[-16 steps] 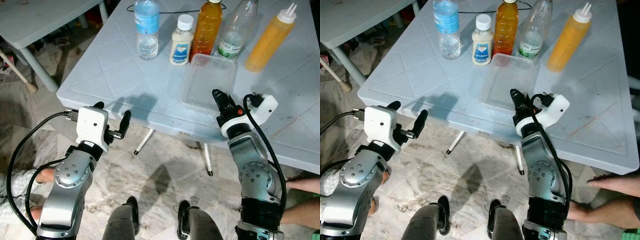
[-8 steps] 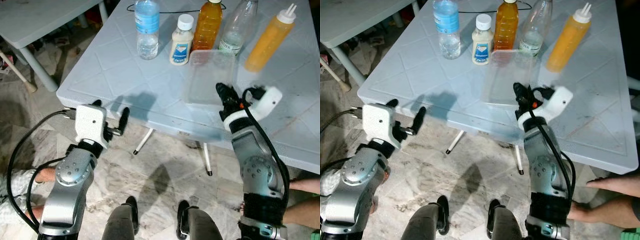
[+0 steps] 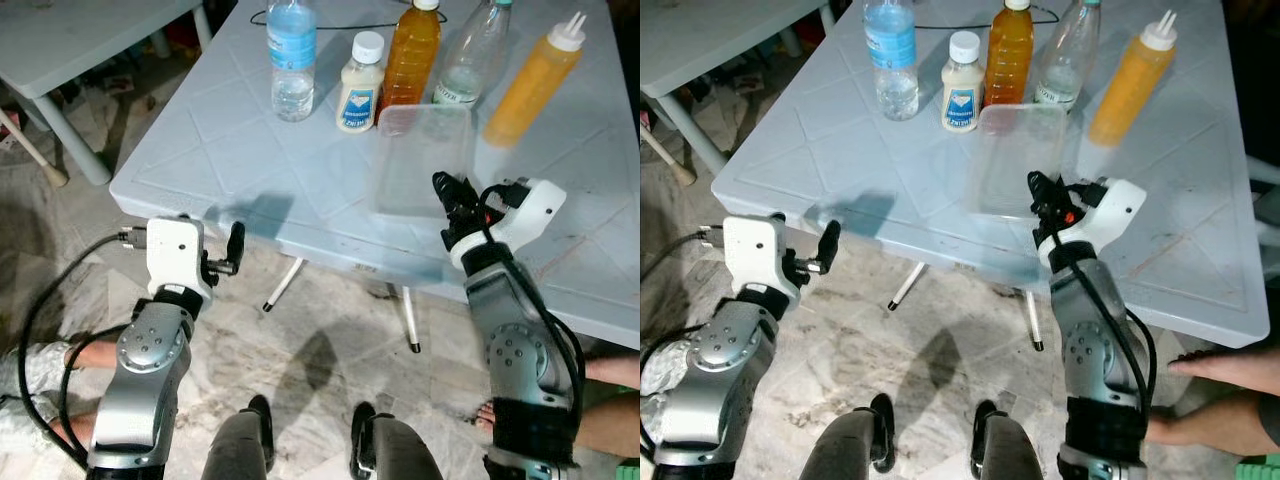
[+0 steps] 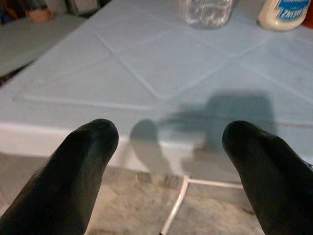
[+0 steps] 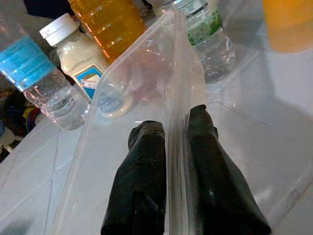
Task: Restocking fridge
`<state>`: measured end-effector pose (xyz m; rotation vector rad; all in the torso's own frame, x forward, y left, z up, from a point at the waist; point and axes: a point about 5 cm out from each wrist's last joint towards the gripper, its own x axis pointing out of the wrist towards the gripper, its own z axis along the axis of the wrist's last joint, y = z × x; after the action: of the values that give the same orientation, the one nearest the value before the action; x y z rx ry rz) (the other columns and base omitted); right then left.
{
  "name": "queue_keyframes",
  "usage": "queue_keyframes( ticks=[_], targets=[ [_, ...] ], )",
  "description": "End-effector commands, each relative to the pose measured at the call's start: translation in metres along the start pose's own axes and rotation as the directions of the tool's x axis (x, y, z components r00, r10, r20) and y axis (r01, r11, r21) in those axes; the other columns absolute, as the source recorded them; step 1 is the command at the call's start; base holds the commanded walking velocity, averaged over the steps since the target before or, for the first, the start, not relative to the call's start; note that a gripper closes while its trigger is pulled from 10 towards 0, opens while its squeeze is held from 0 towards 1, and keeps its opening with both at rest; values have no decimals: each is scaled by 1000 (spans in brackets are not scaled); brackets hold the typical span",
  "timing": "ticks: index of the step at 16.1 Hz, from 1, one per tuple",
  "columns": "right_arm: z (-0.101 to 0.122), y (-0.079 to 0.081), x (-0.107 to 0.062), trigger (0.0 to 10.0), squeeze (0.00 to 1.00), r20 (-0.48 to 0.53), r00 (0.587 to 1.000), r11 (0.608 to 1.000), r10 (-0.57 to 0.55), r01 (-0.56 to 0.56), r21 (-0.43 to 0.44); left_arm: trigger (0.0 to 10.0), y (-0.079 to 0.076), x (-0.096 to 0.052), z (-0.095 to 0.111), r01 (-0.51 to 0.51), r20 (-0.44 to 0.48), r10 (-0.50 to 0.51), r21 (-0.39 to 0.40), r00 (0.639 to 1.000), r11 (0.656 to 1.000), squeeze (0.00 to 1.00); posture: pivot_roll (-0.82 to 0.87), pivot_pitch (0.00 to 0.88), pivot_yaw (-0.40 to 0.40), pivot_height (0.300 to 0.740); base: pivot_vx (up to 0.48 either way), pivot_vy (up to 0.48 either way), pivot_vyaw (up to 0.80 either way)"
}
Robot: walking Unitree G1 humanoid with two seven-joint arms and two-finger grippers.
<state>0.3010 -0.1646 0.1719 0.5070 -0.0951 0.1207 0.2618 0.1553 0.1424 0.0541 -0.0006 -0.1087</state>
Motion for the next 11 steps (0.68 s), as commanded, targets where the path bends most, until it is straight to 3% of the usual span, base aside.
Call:
queue_keyframes(
  ticks=[1, 4, 11],
  targets=[
    [-10, -4, -4, 10000, 0, -52, 999, 1000, -14, 12, -29, 10000, 3, -1, -7, -19, -24, 19, -3, 1000, 1000, 0, 77, 181, -5, 740, 0, 0, 794],
    [-8, -2, -2, 10000, 0, -45, 999, 999, 0, -2, -38, 10000, 4, 8, -2, -22, 4, 22, 3, 1000, 1000, 0, 71, 163, -22, 740, 0, 0, 792],
    [-14, 5, -5, 10000, 0, -61, 997, 998, 56, -58, -35, 10000, 5, 9, -4, -50, 20, 50, 7, 999, 999, 0, 64, 127, -32, 740, -254, 0, 791]
  ],
)
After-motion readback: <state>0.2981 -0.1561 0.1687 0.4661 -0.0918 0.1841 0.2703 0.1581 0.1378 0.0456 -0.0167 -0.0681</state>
